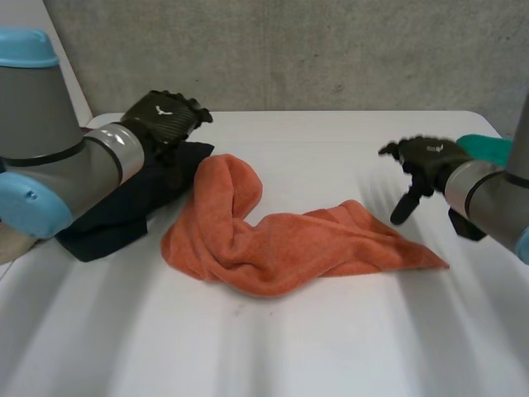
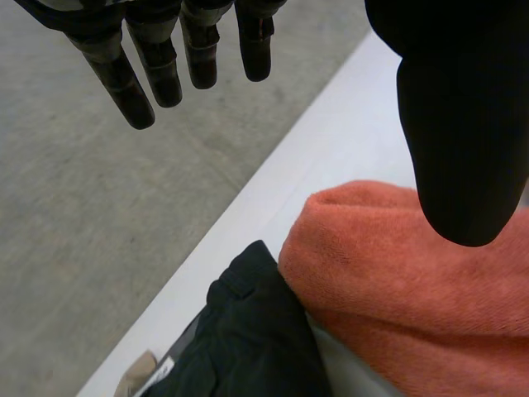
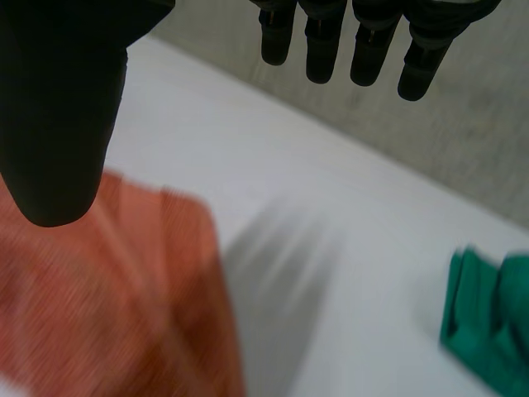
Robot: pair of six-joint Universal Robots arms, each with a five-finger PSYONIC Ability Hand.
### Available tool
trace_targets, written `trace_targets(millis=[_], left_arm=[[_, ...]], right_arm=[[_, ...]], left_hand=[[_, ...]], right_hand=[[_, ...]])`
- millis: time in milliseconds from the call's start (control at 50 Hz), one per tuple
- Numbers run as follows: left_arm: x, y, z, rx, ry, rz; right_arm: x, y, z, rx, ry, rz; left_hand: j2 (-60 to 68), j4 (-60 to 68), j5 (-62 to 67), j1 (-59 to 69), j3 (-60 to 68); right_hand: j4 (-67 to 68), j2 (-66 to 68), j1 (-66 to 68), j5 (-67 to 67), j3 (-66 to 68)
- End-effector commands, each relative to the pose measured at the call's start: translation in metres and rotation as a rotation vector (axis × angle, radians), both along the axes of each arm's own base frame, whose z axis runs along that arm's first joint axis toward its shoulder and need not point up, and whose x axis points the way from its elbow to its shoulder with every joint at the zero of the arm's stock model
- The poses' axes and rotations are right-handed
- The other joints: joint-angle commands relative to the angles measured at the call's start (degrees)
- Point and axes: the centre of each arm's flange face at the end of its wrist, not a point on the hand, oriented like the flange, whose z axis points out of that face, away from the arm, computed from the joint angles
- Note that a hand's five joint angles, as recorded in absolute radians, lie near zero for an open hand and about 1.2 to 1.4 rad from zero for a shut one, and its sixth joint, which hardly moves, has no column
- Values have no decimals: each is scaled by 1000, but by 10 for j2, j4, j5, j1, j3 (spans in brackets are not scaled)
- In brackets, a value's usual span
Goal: Fold the laundry.
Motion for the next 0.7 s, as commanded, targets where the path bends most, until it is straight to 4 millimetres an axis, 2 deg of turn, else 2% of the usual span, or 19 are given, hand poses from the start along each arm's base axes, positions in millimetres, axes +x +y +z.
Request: trace_targets(millis=[20,160,220,340,360,380,440,480,520,540,580,620,660,680,700], left_arm=[[-20,-21,-35,-41,-102,-163],[-37,-31,-73,-47,-191,-242],[-39,-32,-84,-41,-228,-251],[-43,-33,-105,-39,-323,-269],[-44,-34,-106,-42,-330,-268],[-45,-34,-109,-43,-339,-265],[-46,-37,-112,-49,-350,-253],[-47,-39,-114,-60,-355,-239],[-48,-41,-114,-74,-360,-228],[-49,-44,-112,-100,-364,-213],[-51,-48,-107,-141,-364,-187],[-54,-61,-88,-254,-334,-122],[-57,-71,-68,-359,-295,-71],[-58,-79,-39,-476,-240,-13],[-59,-81,-23,-535,-206,17]], right_arm=[[5,12,-40,120,77,-2],[13,30,-67,141,135,34],[14,34,-71,122,158,47],[17,35,-82,51,225,60],[16,34,-83,44,233,56],[16,32,-85,31,247,54],[16,30,-89,21,258,55],[18,26,-87,-7,263,58],[19,21,-83,-41,258,56],[22,15,-77,-88,250,50],[24,9,-69,-143,238,41],[28,-5,-52,-254,217,20],[31,-18,-38,-353,196,-2],[34,-33,-18,-473,167,-32],[35,-40,-8,-532,150,-50]], left_hand=[[-14,-14,-28,-18,-18],[-14,-14,-28,-18,-18],[-14,-14,-28,-18,-18],[16,17,2,13,13],[40,40,26,36,36],[105,105,91,101,101],[193,193,179,189,189],[393,393,378,389,389],[564,564,550,560,560],[685,685,671,681,681],[686,686,672,682,682],[686,686,672,682,682],[686,686,672,682,682],[686,686,672,682,682],[686,686,672,682,682]], right_hand=[[-20,-20,-24,-27,-19],[-8,-8,-12,-15,-7],[-7,-7,-11,-14,-5],[118,118,114,110,119],[158,158,154,151,159],[255,255,251,248,256],[390,390,386,383,391],[638,638,634,631,639],[680,680,676,673,681],[680,680,676,673,681],[680,680,676,673,681],[680,680,676,673,681],[680,680,676,673,681],[680,680,676,673,681],[680,680,676,673,681]])
